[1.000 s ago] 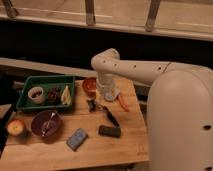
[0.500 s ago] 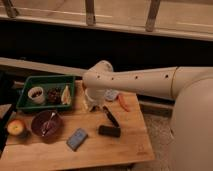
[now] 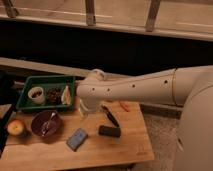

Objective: Place sponge in red bowl

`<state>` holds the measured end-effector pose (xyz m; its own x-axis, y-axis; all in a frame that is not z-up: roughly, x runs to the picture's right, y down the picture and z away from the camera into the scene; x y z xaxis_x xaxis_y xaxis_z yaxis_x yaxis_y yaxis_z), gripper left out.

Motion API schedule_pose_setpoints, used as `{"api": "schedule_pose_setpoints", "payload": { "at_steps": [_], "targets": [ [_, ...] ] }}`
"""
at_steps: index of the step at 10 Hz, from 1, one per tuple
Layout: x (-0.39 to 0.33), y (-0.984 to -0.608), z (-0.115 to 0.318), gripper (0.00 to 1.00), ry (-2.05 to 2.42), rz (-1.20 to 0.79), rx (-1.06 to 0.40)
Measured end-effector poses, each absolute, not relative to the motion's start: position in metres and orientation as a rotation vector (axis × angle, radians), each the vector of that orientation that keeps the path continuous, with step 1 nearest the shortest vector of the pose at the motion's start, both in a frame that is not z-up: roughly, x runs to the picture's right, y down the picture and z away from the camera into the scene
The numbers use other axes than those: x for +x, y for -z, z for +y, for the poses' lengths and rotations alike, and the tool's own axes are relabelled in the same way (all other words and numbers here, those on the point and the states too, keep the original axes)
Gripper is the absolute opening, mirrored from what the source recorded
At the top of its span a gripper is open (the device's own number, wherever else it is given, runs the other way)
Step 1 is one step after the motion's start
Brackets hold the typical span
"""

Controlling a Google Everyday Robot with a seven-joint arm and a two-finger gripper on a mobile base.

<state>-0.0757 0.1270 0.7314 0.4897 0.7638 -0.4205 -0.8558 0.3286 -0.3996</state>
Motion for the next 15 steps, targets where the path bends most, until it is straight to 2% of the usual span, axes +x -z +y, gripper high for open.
{"api": "schedule_pose_setpoints", "payload": {
  "at_steps": [2, 6, 8, 11, 15],
  "targets": [
    [-0.084, -0.739, 0.148, 0.61, -1.036, 0.197, -0.683],
    [-0.108, -0.754, 0.222, 0.61, -0.975, 0.271, -0.810],
    [-0.112, -0.754, 0.239, 0.61, -0.955, 0.301, -0.850],
    [-0.112, -0.756, 0.237, 0.61, -0.931, 0.316, -0.843],
    [-0.103, -0.777, 0.219, 0.61, -0.946, 0.342, -0.790]
  ]
}}
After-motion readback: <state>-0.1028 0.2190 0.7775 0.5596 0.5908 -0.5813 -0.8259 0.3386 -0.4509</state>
